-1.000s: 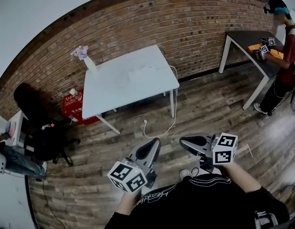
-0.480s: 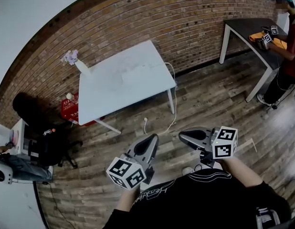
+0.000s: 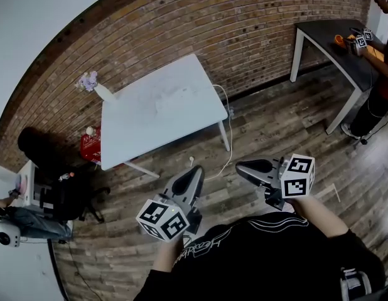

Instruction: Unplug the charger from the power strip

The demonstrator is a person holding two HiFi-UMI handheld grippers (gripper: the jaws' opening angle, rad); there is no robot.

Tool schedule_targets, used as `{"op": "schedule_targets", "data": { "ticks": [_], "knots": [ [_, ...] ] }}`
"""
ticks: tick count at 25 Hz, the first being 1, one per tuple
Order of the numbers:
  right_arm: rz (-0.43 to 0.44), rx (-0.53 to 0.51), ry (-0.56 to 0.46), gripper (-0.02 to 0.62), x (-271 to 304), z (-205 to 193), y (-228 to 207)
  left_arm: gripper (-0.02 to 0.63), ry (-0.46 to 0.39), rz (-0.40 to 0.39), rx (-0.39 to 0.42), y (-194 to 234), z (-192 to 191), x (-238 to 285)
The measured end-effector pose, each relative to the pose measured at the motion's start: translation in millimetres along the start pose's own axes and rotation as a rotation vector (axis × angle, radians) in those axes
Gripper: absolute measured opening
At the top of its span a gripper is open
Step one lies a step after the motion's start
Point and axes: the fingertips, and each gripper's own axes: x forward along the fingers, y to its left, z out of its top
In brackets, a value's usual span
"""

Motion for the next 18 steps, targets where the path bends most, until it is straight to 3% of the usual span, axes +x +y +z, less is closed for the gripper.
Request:
{"op": "schedule_targets", "data": {
  "ticks": [10,14,18],
  "knots": [
    [0.032,-0.009,0.012,-0.003,26,5,-23,0.003,-0.014,0.045,-0.003,37,7,5],
    [0.011,0.013,0.017,-0.003,47,13,-54,0.005,-0.015,0.071,0.007,75,14,19],
    [-0.026,0.038,0.032,-0.003,73,26,-91,0.005,-0.006,0.091,-0.045,129,21,40]
  ]
}}
